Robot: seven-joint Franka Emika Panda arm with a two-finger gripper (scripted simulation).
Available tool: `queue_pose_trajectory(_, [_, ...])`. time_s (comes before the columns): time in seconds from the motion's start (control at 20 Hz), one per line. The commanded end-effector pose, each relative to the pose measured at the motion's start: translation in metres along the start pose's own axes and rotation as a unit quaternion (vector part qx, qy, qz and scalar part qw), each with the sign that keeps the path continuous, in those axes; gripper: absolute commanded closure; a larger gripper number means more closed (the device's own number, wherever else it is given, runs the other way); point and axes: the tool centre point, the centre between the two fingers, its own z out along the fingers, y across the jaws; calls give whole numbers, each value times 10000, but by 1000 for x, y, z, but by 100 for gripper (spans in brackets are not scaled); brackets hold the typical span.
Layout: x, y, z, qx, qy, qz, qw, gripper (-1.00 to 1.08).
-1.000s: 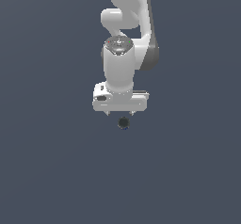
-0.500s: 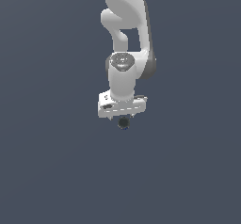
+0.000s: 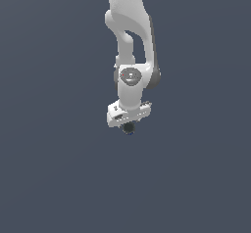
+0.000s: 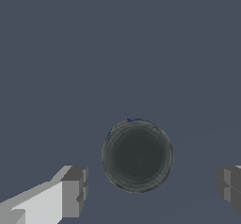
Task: Pick up the object and move it to a goal position.
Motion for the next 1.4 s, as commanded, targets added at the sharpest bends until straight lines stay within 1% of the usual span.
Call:
queue_pose_trajectory(0.0, [-2,-2,6,6,-3,-116,9999,-92])
queue_pose_trajectory(0.4, [-3,-3,13,9,-10,-132,9999,-92])
queue_pose_trajectory(0.8, [-5,-4,48,10,-8,-152,9999,-92])
queue_pose_trajectory(1.1, [-4,-3,58,9,-7,-155,9999,-92])
queue_pose_trajectory(1.15, [-4,-3,58,9,-7,-155,9999,108])
queue_pose_trajectory(1.35, [-4,-3,58,9,-7,-155,9999,108])
